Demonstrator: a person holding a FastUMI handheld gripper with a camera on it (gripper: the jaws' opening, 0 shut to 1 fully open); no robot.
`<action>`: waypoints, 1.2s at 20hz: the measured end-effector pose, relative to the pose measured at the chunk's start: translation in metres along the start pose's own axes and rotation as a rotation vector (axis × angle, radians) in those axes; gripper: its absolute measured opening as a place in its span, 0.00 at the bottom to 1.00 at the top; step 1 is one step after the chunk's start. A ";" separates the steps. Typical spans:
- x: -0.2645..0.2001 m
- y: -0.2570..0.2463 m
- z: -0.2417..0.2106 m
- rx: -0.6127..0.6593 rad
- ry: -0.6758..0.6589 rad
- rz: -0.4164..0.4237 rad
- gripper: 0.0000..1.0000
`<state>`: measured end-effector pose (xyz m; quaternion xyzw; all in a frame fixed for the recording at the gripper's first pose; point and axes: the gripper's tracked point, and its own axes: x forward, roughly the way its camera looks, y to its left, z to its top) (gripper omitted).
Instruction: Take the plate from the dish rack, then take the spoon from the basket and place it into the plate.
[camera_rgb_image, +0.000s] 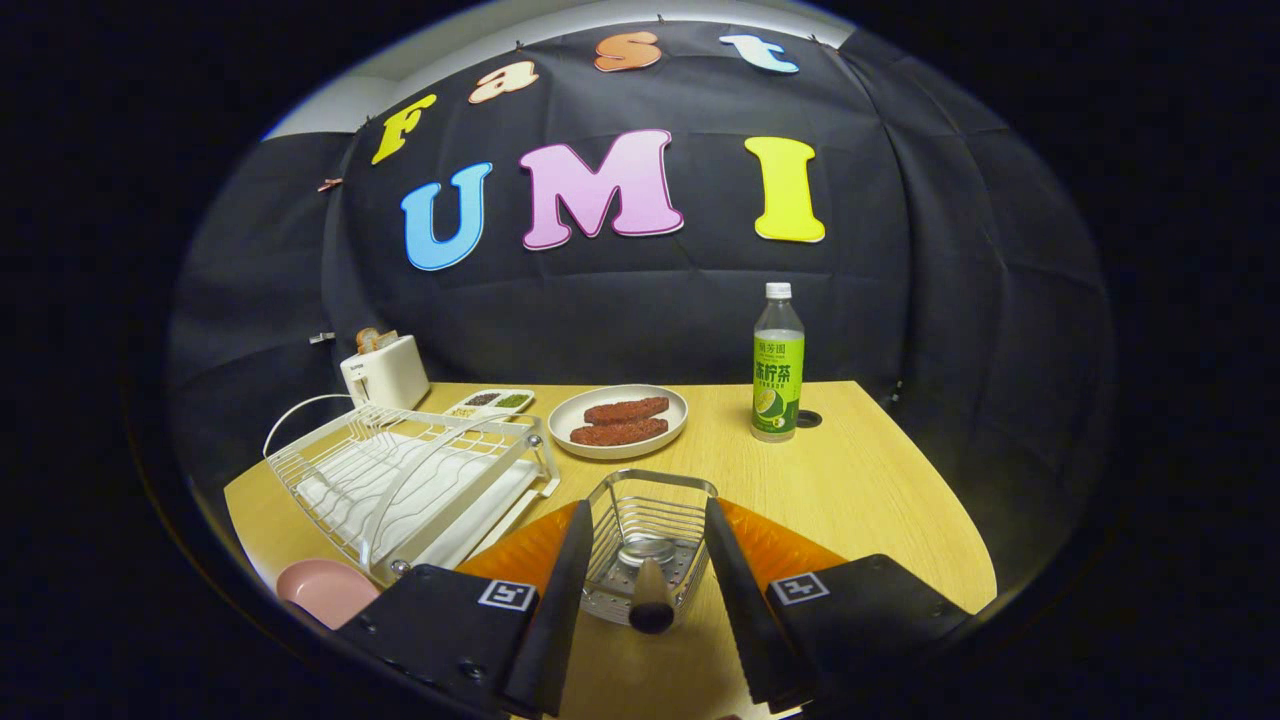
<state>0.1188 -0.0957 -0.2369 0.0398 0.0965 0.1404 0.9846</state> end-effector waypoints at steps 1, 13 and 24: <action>0.000 0.005 0.002 -0.008 -0.007 0.009 0.67; 0.005 0.007 -0.004 -0.010 0.066 -0.013 0.20; -0.028 0.014 0.087 -0.051 0.004 -0.042 0.19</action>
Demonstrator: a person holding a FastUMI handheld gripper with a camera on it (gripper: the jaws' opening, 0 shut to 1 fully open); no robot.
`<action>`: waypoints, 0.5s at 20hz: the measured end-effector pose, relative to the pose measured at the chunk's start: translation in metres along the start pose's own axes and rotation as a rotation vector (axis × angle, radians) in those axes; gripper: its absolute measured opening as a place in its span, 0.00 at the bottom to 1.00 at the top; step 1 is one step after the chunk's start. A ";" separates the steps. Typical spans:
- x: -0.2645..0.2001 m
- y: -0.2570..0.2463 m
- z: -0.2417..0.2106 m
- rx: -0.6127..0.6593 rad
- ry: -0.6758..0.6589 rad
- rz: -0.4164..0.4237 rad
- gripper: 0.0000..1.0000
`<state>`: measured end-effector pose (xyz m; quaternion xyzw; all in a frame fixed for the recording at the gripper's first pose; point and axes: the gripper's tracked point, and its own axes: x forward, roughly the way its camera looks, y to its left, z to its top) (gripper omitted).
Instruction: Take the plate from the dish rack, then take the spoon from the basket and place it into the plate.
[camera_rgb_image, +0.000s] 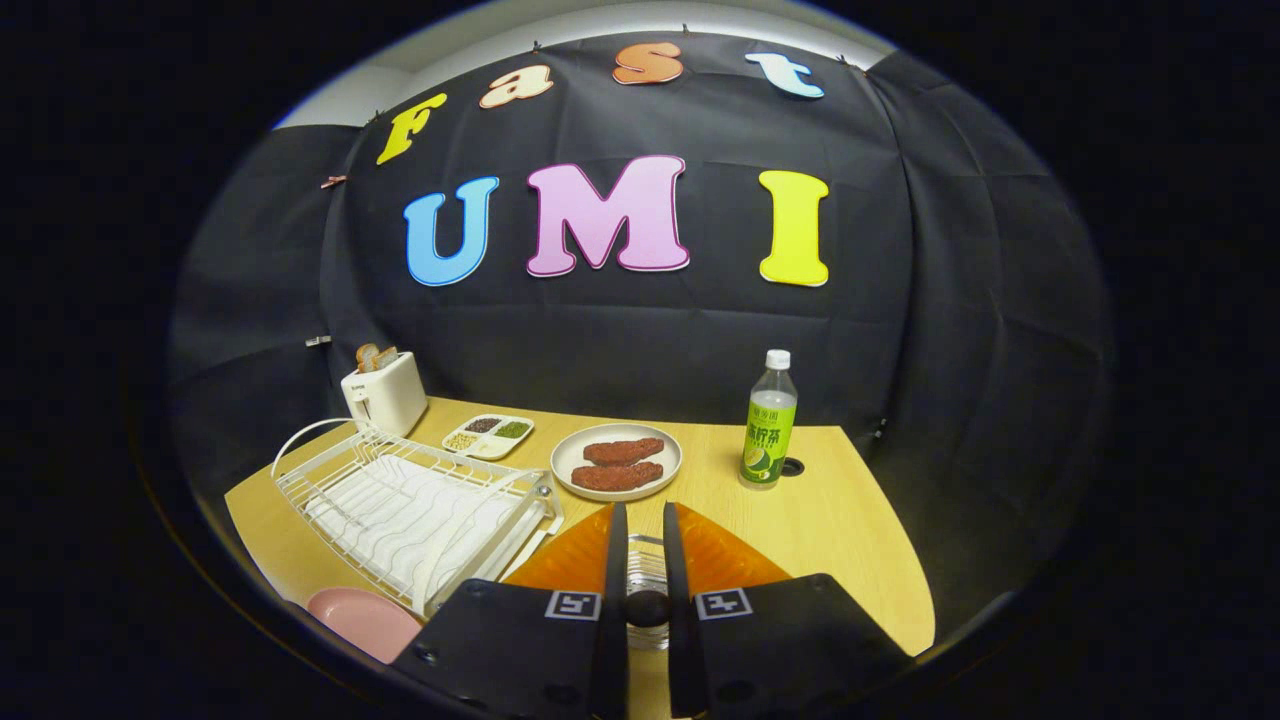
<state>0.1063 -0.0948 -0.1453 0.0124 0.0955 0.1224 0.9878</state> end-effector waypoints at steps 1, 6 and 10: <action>-0.007 0.005 0.011 -0.003 -0.005 0.001 0.19; -0.050 0.057 0.049 -0.001 -0.012 0.040 0.19; -0.073 0.127 0.042 0.016 0.022 0.121 0.19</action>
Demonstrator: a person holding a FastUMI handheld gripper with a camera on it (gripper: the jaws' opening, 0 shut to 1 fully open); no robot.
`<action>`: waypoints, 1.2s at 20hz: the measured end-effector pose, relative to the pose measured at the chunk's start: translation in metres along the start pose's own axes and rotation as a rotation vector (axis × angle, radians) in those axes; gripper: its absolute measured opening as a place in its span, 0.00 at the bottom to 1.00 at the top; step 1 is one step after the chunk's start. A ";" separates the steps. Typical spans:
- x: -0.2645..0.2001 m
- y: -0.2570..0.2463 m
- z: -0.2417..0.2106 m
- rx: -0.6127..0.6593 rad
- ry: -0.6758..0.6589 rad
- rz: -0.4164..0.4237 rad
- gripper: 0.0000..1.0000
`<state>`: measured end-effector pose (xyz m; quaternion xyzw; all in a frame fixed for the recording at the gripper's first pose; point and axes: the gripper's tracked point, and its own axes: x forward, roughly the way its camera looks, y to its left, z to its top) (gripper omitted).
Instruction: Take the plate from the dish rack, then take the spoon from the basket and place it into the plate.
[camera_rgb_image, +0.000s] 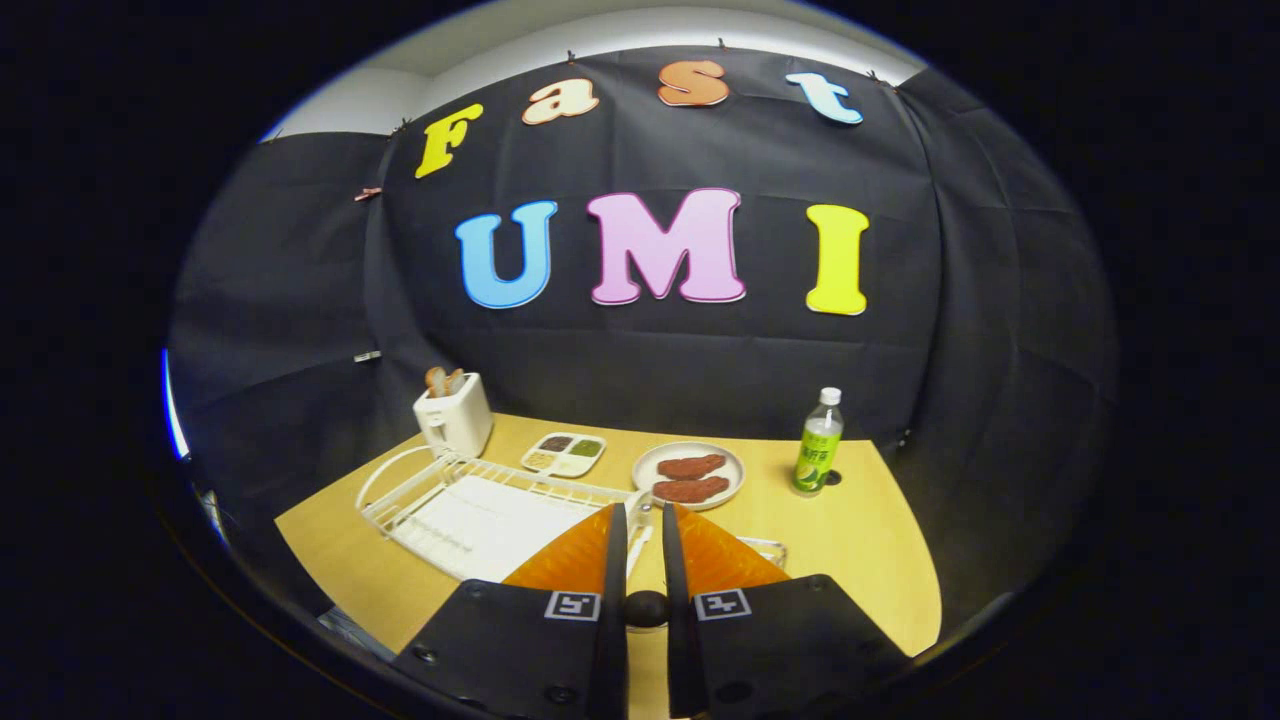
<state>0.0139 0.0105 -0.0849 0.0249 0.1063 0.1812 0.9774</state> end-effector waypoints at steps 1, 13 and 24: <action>0.000 0.020 -0.008 -0.002 0.011 0.028 0.19; 0.045 0.164 -0.126 -0.017 0.140 0.253 0.19; 0.050 0.147 -0.148 -0.068 0.228 0.279 0.23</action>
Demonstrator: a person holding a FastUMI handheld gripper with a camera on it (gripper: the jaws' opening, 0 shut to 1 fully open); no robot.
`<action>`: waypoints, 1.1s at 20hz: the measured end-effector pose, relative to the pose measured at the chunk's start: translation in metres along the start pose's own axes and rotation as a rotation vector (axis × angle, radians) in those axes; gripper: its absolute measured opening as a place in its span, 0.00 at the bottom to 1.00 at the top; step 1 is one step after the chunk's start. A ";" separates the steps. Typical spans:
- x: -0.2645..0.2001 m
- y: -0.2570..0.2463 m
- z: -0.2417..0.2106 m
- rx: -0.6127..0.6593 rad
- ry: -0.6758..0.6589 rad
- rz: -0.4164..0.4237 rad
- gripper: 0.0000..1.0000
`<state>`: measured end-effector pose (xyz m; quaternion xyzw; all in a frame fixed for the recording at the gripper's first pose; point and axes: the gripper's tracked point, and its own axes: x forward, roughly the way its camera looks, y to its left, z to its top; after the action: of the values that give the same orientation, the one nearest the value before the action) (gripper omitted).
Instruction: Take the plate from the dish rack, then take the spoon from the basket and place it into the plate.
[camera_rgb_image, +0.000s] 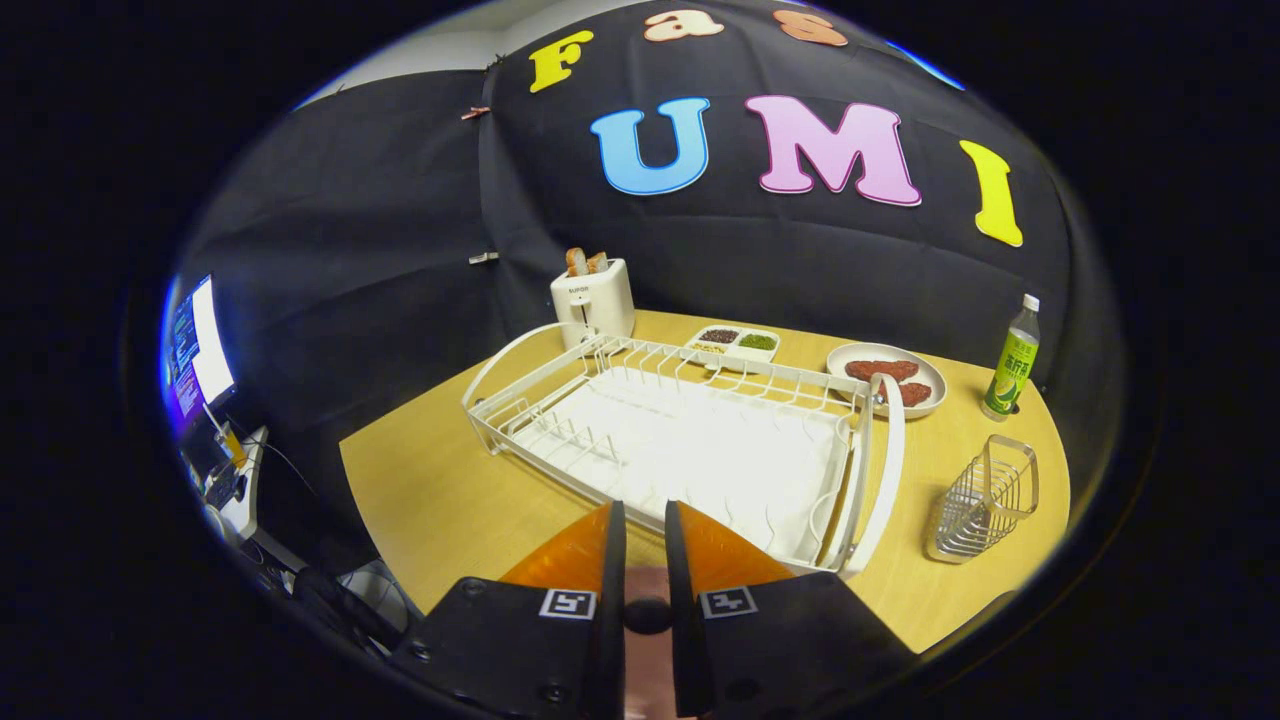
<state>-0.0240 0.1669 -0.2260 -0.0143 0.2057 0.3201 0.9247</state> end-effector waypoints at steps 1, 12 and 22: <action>-0.002 -0.004 -0.002 -0.001 0.012 -0.006 0.26; -0.096 -0.075 0.143 0.033 -0.248 -0.288 0.99; -0.245 -0.144 0.186 0.077 -0.452 -0.690 0.99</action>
<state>-0.0434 -0.0618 0.0245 0.0229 -0.0073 -0.0213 0.9995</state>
